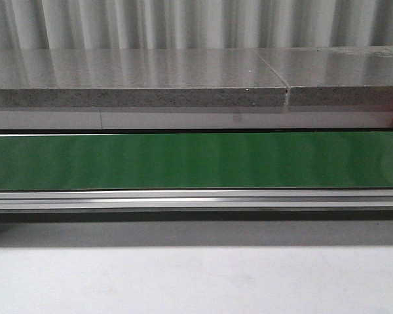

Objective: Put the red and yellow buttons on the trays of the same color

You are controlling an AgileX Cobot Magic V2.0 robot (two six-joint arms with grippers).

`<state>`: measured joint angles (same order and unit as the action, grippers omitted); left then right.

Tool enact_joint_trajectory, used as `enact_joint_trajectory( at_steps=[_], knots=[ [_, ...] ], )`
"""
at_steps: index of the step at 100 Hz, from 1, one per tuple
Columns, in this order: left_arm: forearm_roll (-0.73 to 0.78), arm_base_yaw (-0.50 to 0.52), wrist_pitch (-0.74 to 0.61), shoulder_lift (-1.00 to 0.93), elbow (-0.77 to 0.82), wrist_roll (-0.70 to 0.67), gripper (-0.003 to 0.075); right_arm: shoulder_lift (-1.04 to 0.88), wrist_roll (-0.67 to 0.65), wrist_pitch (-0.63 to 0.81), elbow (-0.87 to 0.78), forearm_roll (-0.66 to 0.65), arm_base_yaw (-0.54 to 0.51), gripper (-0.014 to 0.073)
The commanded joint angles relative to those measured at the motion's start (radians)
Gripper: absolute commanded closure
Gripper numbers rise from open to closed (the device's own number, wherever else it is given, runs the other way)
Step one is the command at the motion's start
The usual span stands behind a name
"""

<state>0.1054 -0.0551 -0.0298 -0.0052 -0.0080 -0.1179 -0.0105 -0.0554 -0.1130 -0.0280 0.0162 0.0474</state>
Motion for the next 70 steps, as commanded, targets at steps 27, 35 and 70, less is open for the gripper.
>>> enact_joint_trajectory(
  at_steps=[27, 35, 70],
  knots=[
    [-0.001, 0.001, -0.098, -0.039, 0.054, -0.002, 0.0741, -0.011, 0.002, 0.080, 0.016, -0.003, 0.002, 0.0662],
    [-0.001, 0.001, -0.120, -0.039, 0.054, -0.002, 0.0741, -0.011, 0.002, 0.080, 0.016, -0.003, 0.002, 0.0662],
    [-0.029, 0.001, 0.155, 0.062, -0.207, -0.008, 0.0741, -0.011, 0.002, 0.080, 0.016, -0.003, 0.002, 0.0662]
  ],
)
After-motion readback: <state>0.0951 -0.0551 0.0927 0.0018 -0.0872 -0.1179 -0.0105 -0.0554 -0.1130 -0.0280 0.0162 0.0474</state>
